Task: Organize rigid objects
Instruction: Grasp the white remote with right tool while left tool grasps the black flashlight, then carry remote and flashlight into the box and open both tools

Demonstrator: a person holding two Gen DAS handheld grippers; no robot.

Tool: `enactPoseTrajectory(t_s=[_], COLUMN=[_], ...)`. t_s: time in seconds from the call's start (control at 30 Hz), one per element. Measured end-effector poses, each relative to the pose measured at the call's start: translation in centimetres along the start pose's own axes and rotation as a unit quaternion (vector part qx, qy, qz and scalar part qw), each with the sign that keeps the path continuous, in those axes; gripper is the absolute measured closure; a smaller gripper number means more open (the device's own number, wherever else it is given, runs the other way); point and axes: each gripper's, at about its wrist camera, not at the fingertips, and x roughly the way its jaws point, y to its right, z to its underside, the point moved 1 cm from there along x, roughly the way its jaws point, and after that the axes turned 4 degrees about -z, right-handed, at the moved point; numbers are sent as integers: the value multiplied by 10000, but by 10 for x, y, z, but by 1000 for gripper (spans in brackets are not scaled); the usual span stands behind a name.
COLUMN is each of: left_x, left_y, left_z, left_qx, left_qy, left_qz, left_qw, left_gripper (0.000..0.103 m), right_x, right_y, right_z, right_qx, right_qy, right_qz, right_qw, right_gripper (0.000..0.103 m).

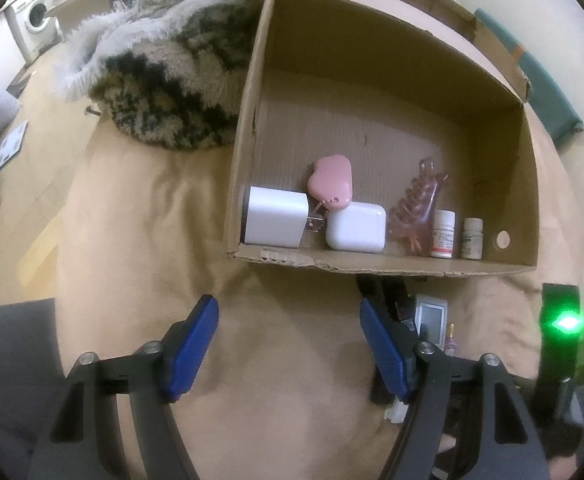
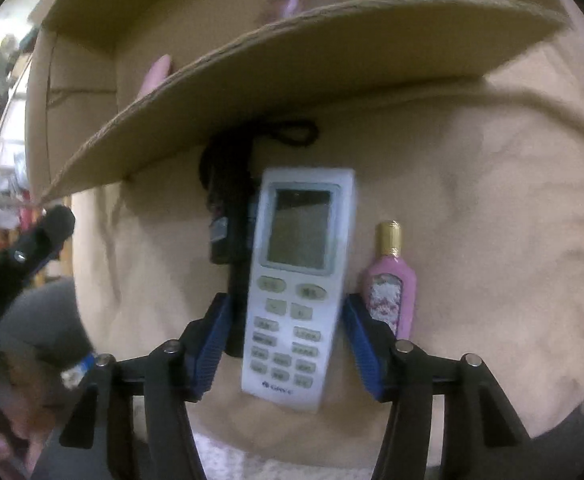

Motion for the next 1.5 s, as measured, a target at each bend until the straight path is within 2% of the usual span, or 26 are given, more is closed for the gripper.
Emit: enactPoseTrajectory(t_s=[0.07,0.1,0.27,0.4,0.47,0.5,0.57,0.63,0.7,0.8,0.93,1.0,1.07,1.17,1.27,1.3,1.33,1.5], left_x=[-2,-2,-3,2,8,11,17,24,30,36,47,54,62,70,70,70,69,57], left_y=[1,1,1,6,14,20,31,43,50,59,71,78,83,89,94,94,94,79], left_z=[0,0,3,10,15,18,26,32,36,40,47,49,52,53,54,56,56,54], left_qx=[18,21,65,212,376,496,720,942,1068,1178,1366,1535,1677,1793,1976,2028,2050,1687], left_qy=[14,16,8,-34,-146,-216,-311,-420,-475,-581,-750,-785,-853,-871,-796,-790,-819,-943], left_qz=[3,4,-10,-79,-68,-38,56,120,111,224,279,191,108,56,61,115,202,503], left_qw=[10000,10000,10000,9997,9992,9985,9969,9946,9931,9911,9874,9848,9821,9799,9770,9760,9751,9799], left_gripper=[32,32,32,32,32,32,32,32,32,33,33,33,37,43,66,82,85,85], right_x=[1,0,-16,-41,-58,-66,-75,-75,-64,-59,-46,-33,-16,-12,-13,-15,-16,-34], right_y=[-8,-9,-6,-1,-1,-2,-1,1,7,3,8,9,9,1,1,1,0,4], right_z=[1,3,6,10,13,14,15,14,13,16,25,27,29,27,26,27,27,29], right_qx=[-150,-200,-261,-124,-155,-177,-200,-286,-133,-293,-301,-337,-390,-637,-592,-605,-635,-670], right_qy=[52,89,283,488,655,749,821,861,728,704,376,189,-67,-5,28,44,73,221], right_qz=[121,144,139,-121,-194,-224,-273,-9,-166,-79,-60,119,345,558,509,504,502,388], right_qw=[9998,9997,9992,9987,9975,9968,9960,9959,9971,9971,9988,9992,9986,9964,9969,9969,9967,9968], right_gripper=[42,52,54,55,67,79,81,81,81,81,79,79,79,79,79,80,80,81])
